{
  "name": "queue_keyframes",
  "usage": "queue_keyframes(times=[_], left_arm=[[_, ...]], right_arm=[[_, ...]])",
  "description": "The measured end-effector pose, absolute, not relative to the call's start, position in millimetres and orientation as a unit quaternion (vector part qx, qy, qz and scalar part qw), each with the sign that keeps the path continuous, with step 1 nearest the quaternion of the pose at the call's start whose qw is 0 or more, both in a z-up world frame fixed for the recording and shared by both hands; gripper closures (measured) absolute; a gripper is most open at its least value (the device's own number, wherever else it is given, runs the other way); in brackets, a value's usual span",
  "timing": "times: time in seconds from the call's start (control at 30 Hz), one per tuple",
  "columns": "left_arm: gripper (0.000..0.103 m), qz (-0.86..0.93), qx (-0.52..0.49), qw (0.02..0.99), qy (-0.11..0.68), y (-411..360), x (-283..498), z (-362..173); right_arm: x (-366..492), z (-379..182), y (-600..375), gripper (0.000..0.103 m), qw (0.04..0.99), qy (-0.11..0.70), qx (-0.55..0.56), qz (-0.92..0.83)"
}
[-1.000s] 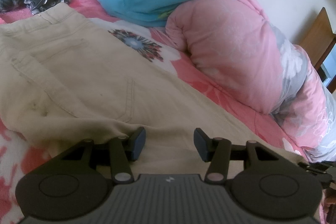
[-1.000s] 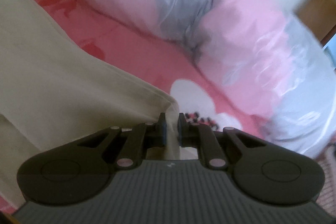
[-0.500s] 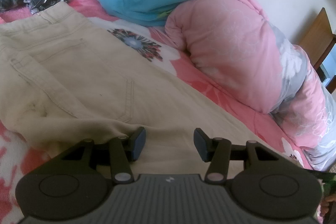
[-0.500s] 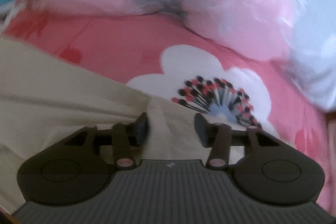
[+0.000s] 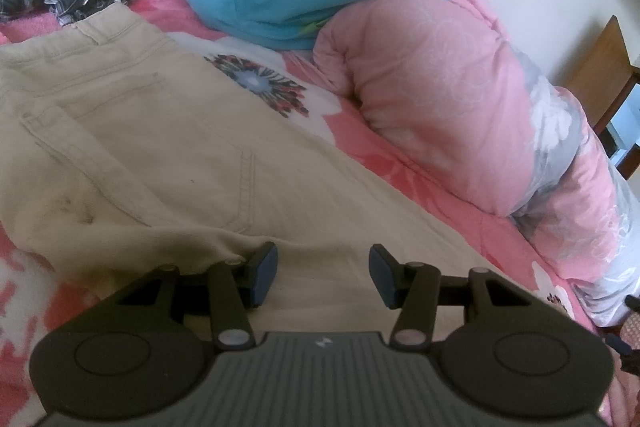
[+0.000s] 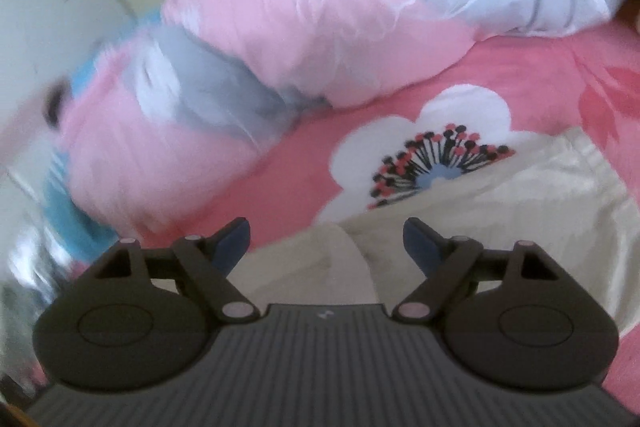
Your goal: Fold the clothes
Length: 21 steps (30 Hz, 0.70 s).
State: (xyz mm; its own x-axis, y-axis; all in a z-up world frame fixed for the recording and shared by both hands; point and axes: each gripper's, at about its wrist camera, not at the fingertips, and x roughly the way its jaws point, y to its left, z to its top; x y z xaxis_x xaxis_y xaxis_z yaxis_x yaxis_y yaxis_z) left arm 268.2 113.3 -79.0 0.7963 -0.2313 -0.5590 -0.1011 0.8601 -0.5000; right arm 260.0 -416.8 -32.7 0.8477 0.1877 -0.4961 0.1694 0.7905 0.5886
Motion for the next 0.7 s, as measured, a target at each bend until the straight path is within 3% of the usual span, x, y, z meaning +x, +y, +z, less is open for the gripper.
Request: queue_keyframes(times=[0.3,0.57,0.7], left_arm=[[0.049,-0.034,-0.240,0.923,0.297,112.3,261.4,-64.8],[0.046,-0.042,-0.232,0.931,0.279,115.4,243.3,-53.1],[0.045,-0.055,-0.227,0.933,0.272,113.3,232.6,-45.3]], right_arm=[[206.8,-30.9,-425.9,0.017,0.864,0.230,0.448,-0.007],[144.4,-56.2,-390.8,0.015,0.843,0.258,0.472,0.001],[114.9,-63.3,-368.5,0.015,0.871,0.260,0.416,-0.036]])
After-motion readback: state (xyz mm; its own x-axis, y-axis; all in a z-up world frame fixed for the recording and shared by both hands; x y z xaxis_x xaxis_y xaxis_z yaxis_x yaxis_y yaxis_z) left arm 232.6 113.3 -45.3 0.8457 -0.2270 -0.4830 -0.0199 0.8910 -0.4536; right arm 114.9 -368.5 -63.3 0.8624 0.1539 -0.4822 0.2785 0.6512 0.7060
